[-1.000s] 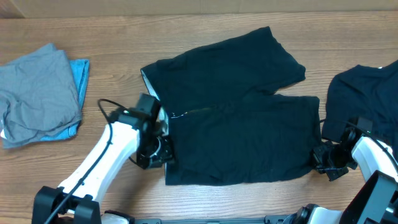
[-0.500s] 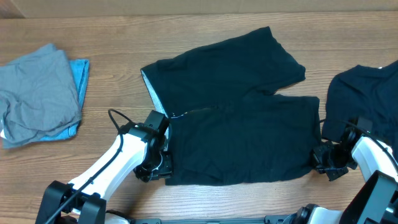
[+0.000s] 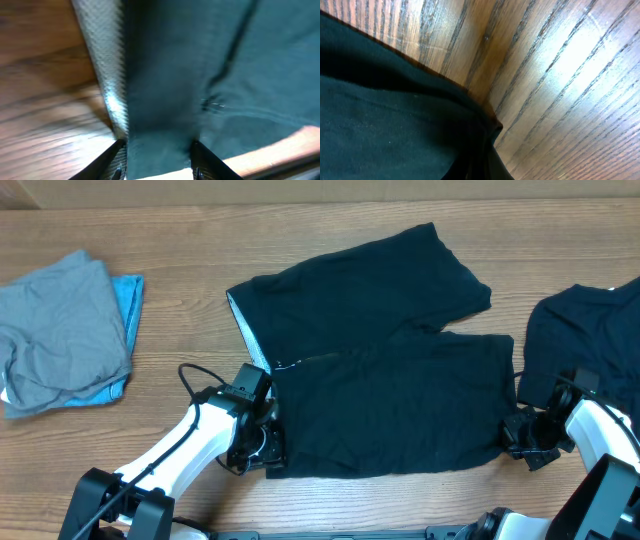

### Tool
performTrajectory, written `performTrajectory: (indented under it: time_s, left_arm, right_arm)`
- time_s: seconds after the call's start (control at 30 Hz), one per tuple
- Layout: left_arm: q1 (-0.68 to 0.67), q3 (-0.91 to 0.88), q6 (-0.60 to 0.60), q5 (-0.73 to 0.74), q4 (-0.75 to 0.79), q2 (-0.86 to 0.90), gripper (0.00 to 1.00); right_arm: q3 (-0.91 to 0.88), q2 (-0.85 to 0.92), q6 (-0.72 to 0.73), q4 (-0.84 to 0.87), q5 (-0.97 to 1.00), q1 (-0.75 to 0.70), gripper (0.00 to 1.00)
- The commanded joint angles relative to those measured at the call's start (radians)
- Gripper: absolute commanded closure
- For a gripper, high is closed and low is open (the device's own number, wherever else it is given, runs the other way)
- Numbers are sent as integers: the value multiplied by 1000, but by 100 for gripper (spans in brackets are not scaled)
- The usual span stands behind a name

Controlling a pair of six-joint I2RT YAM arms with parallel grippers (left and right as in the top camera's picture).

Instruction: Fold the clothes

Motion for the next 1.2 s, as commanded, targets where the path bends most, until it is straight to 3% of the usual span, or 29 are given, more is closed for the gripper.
performTrajectory:
  time_s: [0.0, 0.1, 0.2, 0.57, 0.87, 1.03, 1.17]
  left_arm:
    - [-5, -6, 71, 70, 4, -4, 54]
    - [-5, -6, 75, 71, 3, -4, 62]
    - [-5, -6, 74, 71, -6, -4, 96]
    - [-3, 78, 74, 69, -192, -6, 96]
    - [-3, 162, 5, 5, -229, -54, 96]
    - [-3, 180, -16, 2, -281, -56, 96]
    - [-3, 181, -69, -97, -300, -67, 96]
  right_arm:
    - [-26, 7, 2, 13, 13, -5, 96]
    - [-26, 7, 2, 13, 13, -5, 96]
    - [-26, 7, 2, 12, 13, -5, 96]
    - [31, 5, 2, -60, 35, -3, 96]
    - [88, -12, 3, -103, 24, 41, 96]
    - [195, -55, 25, -210, 20, 90, 96]
    - [288, -92, 24, -303, 23, 128, 96]
